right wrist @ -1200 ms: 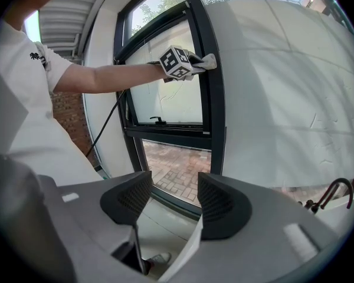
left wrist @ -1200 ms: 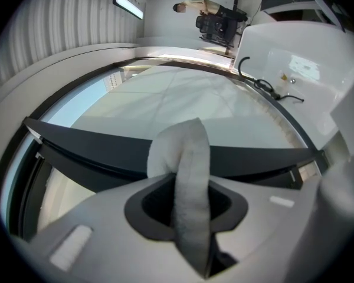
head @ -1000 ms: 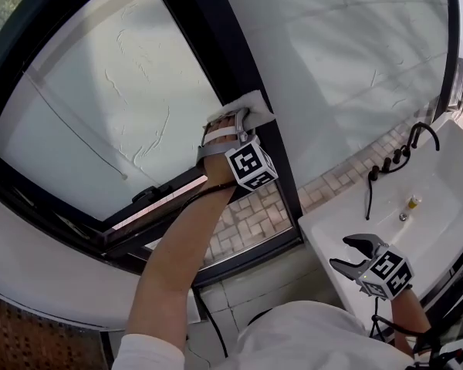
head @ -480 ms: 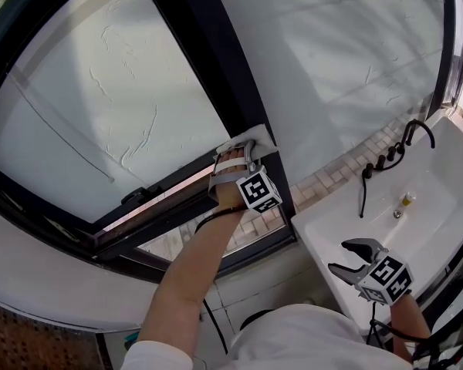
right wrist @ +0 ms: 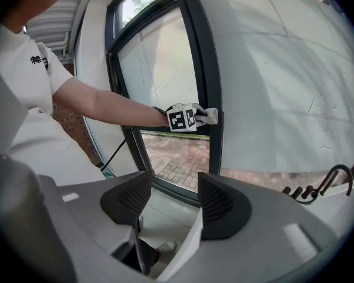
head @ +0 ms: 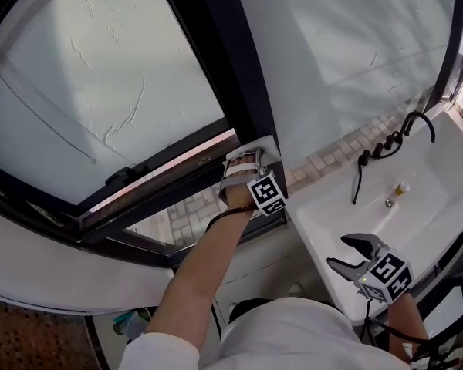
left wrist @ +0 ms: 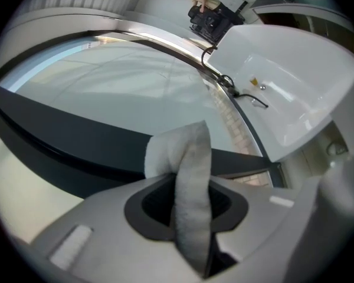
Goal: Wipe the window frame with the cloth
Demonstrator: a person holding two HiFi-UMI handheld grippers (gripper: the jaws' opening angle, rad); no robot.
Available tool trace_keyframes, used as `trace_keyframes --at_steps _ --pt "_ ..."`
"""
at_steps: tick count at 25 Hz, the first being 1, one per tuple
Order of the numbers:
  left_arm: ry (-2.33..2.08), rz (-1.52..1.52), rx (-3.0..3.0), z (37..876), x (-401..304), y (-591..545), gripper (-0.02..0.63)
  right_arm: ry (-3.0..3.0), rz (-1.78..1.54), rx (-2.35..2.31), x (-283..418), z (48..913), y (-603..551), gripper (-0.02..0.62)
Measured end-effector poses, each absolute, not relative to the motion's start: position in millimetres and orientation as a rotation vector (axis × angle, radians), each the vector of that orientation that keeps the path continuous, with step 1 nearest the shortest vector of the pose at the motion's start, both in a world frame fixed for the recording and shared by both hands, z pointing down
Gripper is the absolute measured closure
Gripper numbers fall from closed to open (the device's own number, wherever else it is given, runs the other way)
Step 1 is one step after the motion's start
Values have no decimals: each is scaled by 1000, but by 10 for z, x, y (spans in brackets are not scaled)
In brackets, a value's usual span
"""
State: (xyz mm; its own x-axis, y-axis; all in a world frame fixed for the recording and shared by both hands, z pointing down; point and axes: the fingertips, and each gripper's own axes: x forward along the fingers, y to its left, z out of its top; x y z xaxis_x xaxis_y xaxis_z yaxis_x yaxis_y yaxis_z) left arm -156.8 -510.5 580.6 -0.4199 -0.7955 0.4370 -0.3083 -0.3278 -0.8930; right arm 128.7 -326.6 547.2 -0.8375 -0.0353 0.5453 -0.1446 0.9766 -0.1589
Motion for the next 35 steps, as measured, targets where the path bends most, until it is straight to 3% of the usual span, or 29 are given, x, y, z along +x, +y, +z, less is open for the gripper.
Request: trace_keyframes --at_steps 13,35 --pt "891 -2024 -1133 6124 -1698 -4900 500 -2540 266 107 1077 5462 -3318 347" --pt "596 -2125 -1048 6415 -2894 -3336 499 -2551 218 61 -95 5374 -2575 347"
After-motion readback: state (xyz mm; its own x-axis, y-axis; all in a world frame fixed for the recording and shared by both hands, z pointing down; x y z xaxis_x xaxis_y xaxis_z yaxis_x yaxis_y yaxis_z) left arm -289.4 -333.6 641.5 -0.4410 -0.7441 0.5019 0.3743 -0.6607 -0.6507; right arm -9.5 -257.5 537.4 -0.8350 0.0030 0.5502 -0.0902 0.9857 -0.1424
